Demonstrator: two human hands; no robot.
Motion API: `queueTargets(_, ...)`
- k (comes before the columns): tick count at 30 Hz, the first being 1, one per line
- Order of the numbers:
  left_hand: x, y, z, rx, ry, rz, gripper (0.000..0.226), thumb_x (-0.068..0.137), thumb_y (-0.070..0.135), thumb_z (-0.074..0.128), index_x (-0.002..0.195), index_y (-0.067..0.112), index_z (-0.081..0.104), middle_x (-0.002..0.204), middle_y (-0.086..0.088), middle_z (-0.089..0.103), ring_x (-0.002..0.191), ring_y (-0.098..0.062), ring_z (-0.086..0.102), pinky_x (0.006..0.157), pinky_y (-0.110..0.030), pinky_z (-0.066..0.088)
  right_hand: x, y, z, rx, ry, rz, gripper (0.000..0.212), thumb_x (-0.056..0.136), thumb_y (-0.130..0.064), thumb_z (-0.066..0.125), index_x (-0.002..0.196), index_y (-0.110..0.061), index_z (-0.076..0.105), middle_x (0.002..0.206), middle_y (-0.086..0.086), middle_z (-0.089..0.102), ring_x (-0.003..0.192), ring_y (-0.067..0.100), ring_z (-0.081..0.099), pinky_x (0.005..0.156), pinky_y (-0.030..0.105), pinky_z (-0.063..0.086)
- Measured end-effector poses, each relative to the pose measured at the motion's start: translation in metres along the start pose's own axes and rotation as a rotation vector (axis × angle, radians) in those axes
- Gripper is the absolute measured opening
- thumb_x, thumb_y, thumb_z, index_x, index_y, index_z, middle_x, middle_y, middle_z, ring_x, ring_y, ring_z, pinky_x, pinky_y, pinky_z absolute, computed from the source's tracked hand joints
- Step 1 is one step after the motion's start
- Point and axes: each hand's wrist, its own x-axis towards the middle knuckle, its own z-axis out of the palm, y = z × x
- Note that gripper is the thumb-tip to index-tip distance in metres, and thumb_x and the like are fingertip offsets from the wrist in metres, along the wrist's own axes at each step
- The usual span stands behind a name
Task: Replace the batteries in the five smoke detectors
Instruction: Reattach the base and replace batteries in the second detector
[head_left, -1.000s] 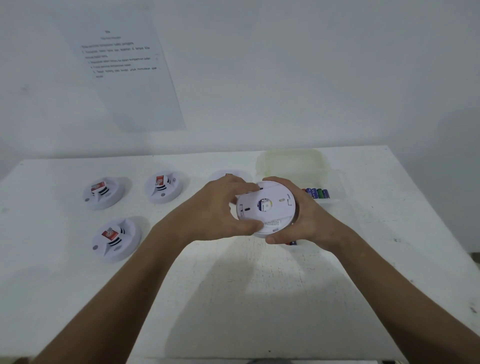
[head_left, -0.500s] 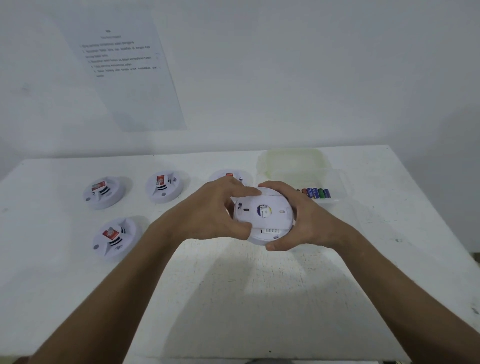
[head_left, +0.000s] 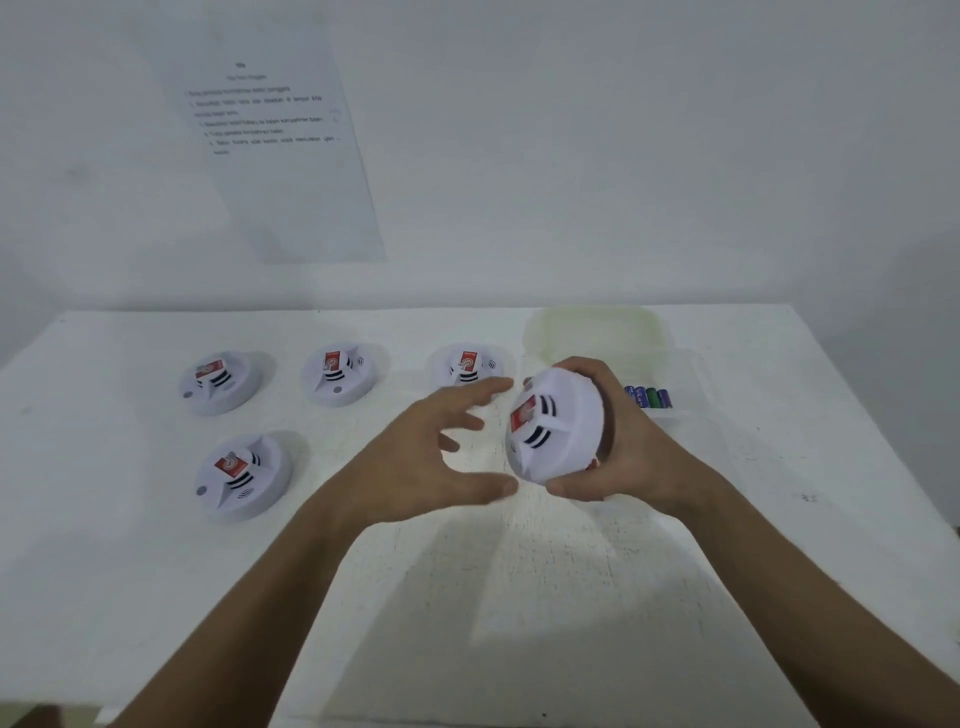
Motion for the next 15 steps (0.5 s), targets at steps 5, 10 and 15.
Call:
queueTargets(5, 0.001, 0.004, 0.011, -0.191, -0.074, 0.044, 0.091, 0.068, 0.031, 0.089, 0.142, 0.047, 0.040, 0.119, 0.012, 0.068, 0.103, -0.015, 0.069, 0.084, -0.029, 0.057, -0.003, 0.006, 0.008, 0.150, 0.015, -0.021, 0.091, 0.063, 0.011, 0.078, 0.137, -0.019, 0.034, 0.129, -0.018, 0.058, 0.124, 0.008, 0.057, 0.091, 0.022, 0.054)
queueTargets(10, -0.002, 0.005, 0.008, -0.110, 0.011, 0.094, 0.085, 0.066, 0.033, 0.089, 0.138, 0.048, 0.045, 0.114, 0.013, 0.068, 0.091, -0.016, 0.069, 0.073, -0.027, 0.059, -0.006, 0.003, 0.005, 0.058, -0.008, 0.005, 0.098, 0.059, -0.008, 0.091, 0.140, -0.029, 0.039, 0.136, -0.016, 0.054, 0.128, 0.012, 0.053, 0.094, 0.028, 0.055)
queueTargets(15, -0.005, 0.005, 0.000, 0.129, 0.074, 0.171, 0.084, 0.061, 0.051, 0.082, 0.135, 0.050, 0.044, 0.102, 0.023, 0.063, 0.075, -0.010, 0.061, 0.065, -0.013, 0.051, -0.003, -0.003, 0.004, -0.149, 0.020, -0.004, 0.102, 0.050, -0.034, 0.095, 0.137, -0.045, 0.043, 0.145, -0.011, 0.042, 0.130, 0.016, 0.048, 0.097, 0.056, 0.051)
